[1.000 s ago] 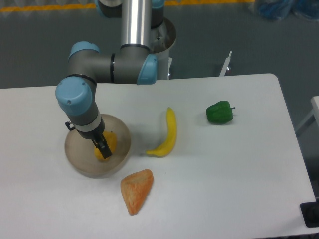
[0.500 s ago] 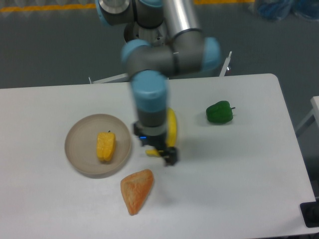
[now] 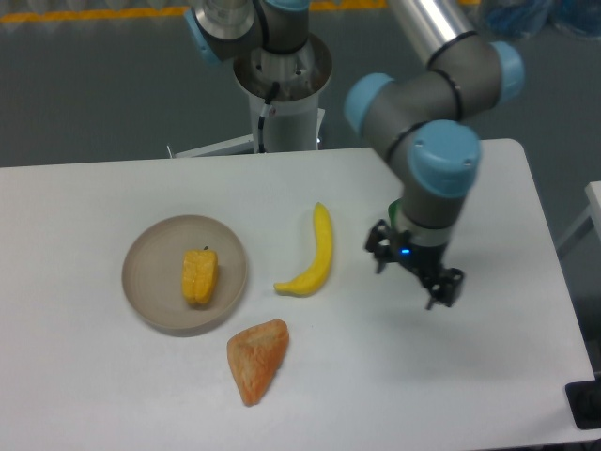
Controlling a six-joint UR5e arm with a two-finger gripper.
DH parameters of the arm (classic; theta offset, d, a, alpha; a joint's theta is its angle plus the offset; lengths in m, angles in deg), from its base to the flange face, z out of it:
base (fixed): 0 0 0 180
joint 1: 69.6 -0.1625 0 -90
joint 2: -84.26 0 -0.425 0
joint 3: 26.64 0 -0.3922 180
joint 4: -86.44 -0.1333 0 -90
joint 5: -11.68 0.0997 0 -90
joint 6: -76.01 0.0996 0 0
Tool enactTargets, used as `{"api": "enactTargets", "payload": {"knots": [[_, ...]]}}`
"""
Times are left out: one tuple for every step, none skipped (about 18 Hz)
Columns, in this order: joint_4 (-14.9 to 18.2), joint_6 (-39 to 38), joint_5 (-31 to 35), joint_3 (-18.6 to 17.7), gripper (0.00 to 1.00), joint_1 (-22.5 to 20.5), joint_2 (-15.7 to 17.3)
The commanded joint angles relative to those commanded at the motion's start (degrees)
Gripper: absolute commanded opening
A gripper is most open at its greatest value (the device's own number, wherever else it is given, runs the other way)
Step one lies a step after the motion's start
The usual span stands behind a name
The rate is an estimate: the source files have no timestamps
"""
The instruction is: Place the yellow pepper on the plate
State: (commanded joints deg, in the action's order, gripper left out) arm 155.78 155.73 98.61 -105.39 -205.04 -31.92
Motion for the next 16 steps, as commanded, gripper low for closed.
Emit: {"api": "enactTargets", "payload": {"knots": [[-0.2, 0.0, 0.0, 0.2, 1.0, -0.2, -0.8], [-0.4, 0.1, 0.0, 0.3, 1.0, -0.3, -1.5], [-0.3, 0.0, 0.4, 0.5, 1.0, -0.4, -1.9], [-0.1, 0.0, 1.7, 0.4, 1.0, -0.5, -1.9], [0.2, 0.0, 2.7, 0.6, 1.0, -0.6, -1.8], [0.3, 0.0, 3.0, 0.6, 1.0, -0.6, -1.9], [0.3, 0.0, 3.2, 0.6, 1.0, -0.6, -1.9], [0.3, 0.0, 3.2, 0.6, 1.0, -0.6, -1.9], [0.3, 0.0, 3.2, 0.7, 1.0, -0.6, -1.9], [0.2, 0.0, 3.2, 0.7, 1.0, -0.6, -2.0], [0.0, 0.0, 3.3, 0.8, 1.0, -0.6, -2.4], [-0.1, 0.0, 3.3, 0.8, 1.0, -0.6, -2.6], [-0.2, 0.1, 3.3, 0.7, 1.0, -0.6, -2.9], [-0.3, 0.1, 3.4, 0.5, 1.0, -0.6, -3.2], [-0.3, 0.1, 4.6, 0.8, 1.0, -0.5, -3.7], [-0.3, 0.1, 5.2, 1.0, 1.0, -0.5, -3.8]]}}
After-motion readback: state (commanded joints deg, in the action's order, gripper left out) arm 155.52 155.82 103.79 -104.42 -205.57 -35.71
